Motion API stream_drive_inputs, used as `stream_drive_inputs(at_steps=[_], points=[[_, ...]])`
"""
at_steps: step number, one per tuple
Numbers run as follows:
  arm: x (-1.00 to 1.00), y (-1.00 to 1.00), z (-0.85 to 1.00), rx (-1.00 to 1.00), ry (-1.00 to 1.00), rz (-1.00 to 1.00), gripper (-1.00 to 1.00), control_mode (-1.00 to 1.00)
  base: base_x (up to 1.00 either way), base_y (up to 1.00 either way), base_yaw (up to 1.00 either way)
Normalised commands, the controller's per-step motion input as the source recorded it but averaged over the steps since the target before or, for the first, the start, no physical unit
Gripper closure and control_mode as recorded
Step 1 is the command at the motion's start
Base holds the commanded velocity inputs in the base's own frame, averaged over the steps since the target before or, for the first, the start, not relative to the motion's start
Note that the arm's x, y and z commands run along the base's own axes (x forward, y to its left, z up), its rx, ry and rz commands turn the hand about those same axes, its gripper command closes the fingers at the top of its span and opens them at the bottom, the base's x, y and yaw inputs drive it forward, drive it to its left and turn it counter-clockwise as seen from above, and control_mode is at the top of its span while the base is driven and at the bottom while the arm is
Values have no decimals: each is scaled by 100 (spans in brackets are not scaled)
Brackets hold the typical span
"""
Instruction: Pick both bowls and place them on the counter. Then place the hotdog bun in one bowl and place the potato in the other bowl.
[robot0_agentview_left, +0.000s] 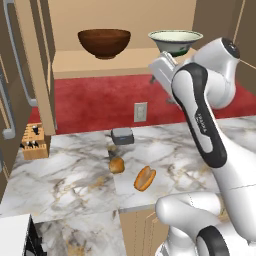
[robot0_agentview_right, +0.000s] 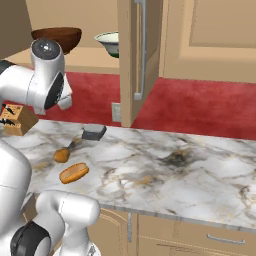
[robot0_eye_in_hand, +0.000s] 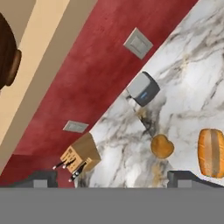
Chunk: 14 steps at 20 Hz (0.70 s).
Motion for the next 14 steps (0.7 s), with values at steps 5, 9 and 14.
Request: stream_drive_inputs(at_steps=[5, 9, 14], points=[[0, 5, 35, 18, 0, 0, -100, -100, 0, 0, 0], [0, 10, 31, 14, 0, -1, -100, -100, 0, 0, 0], [0, 13, 28, 10, 0, -2, -100, -100, 0, 0, 0]])
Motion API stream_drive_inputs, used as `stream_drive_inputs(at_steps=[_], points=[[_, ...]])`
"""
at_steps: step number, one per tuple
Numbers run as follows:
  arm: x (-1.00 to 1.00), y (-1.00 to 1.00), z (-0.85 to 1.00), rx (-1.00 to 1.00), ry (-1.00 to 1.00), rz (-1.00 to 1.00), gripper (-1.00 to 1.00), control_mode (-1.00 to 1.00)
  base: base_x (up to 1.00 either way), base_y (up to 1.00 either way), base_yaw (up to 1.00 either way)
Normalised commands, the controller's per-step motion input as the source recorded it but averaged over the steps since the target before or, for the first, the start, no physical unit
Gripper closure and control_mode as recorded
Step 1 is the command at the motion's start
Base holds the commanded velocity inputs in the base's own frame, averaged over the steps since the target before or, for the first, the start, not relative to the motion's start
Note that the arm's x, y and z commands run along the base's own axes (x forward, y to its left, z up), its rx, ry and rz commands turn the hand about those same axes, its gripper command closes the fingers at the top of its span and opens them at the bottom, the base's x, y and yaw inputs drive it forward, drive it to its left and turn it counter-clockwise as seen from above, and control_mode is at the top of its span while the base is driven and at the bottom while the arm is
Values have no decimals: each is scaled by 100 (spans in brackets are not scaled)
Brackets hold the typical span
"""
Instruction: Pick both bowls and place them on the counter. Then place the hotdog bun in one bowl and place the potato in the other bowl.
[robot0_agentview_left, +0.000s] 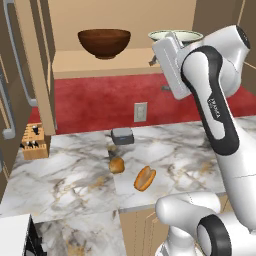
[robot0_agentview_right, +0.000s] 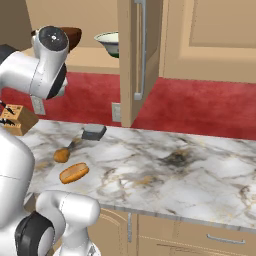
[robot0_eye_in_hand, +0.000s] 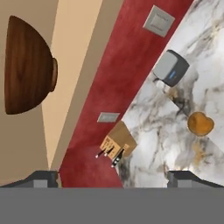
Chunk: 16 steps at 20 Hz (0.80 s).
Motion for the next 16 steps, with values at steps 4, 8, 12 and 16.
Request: stream_drive_inputs(at_steps=[4, 8, 12, 16], points=[[0, 3, 27, 11, 0, -1, -100, -100, 0, 0, 0], [14, 14, 26, 5, -1, 0, -100, -100, 0, 0, 0], [33, 19, 13, 3, -8, -1, -100, -100, 0, 0, 0], [36, 7, 6, 5, -12, 0, -100, -100, 0, 0, 0]])
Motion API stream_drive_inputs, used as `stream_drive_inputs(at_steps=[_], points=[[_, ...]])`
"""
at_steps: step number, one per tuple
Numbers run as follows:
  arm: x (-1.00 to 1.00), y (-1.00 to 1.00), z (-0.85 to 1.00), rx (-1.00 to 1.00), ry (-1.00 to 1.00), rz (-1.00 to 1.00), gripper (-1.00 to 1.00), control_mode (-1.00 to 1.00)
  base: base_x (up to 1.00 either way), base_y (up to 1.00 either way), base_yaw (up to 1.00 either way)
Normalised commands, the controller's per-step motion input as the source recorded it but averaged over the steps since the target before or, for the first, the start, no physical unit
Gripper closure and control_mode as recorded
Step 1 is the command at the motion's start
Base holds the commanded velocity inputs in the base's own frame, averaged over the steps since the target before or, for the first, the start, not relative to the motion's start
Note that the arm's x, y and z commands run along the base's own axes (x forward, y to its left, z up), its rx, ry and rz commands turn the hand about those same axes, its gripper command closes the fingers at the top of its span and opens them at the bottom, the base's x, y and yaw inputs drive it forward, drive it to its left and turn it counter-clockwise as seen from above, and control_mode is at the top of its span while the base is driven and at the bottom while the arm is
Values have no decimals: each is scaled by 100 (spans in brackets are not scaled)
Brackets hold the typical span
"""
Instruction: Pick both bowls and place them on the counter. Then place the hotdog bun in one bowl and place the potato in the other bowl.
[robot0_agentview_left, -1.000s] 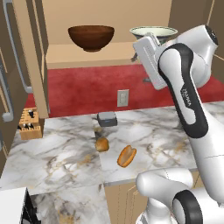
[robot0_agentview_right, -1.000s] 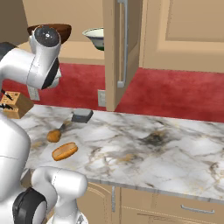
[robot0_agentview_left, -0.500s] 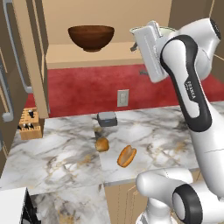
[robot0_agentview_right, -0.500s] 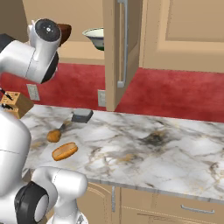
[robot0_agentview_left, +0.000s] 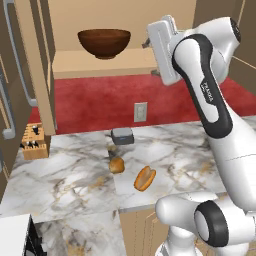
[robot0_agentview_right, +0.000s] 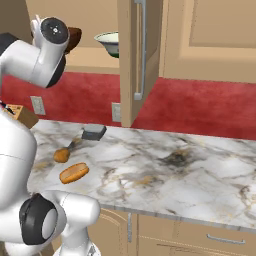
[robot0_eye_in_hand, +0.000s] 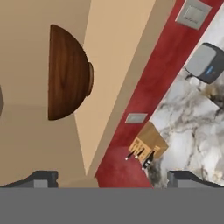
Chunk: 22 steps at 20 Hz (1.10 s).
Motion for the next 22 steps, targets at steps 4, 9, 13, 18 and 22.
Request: stream_drive_inputs(at_steps=[4, 9, 13, 18, 22], points=[[51, 6, 7, 10, -6, 0, -100, -100, 0, 0, 0], [42, 10, 29, 14, 7, 0, -100, -100, 0, 0, 0], [41, 18, 30, 6, 4, 0, -100, -100, 0, 0, 0], [37, 19, 21, 0, 2, 0, -100, -100, 0, 0, 0], [36, 7, -7, 0, 1, 0, -100, -100, 0, 0, 0]])
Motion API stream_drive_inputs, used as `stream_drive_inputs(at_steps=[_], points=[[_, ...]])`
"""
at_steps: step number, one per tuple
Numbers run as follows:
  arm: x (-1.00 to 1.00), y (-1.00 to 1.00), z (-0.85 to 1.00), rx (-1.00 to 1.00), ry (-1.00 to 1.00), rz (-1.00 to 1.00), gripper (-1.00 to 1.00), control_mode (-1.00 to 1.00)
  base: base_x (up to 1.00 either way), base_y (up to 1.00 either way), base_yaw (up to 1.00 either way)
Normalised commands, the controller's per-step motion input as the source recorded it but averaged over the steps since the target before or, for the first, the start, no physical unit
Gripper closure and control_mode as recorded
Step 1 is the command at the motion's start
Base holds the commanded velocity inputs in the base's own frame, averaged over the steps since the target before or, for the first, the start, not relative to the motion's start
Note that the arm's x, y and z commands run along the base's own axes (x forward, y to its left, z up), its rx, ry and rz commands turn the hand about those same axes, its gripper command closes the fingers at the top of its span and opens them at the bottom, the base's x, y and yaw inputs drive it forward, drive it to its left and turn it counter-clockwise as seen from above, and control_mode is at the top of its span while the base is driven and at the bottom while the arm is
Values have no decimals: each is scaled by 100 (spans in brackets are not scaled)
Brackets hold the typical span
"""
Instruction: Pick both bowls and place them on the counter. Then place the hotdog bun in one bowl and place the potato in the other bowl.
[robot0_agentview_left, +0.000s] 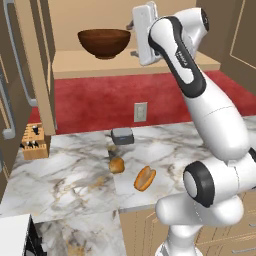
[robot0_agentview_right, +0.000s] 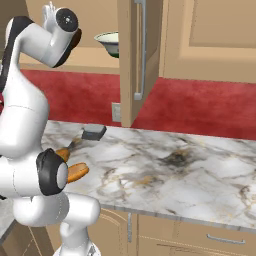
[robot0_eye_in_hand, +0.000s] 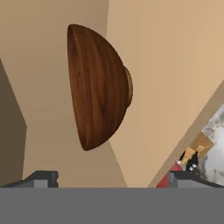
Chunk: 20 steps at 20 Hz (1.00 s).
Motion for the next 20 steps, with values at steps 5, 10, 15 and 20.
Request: stream_drive_inputs(at_steps=[5, 10, 15, 20], points=[[42, 5, -16, 0, 1, 0, -100, -100, 0, 0, 0], [44, 4, -17, 1, 2, 0, -100, -100, 0, 0, 0], [32, 6, 0, 2, 1, 0, -100, -100, 0, 0, 0], [20, 13, 9, 0, 1, 0, -100, -100, 0, 0, 0]])
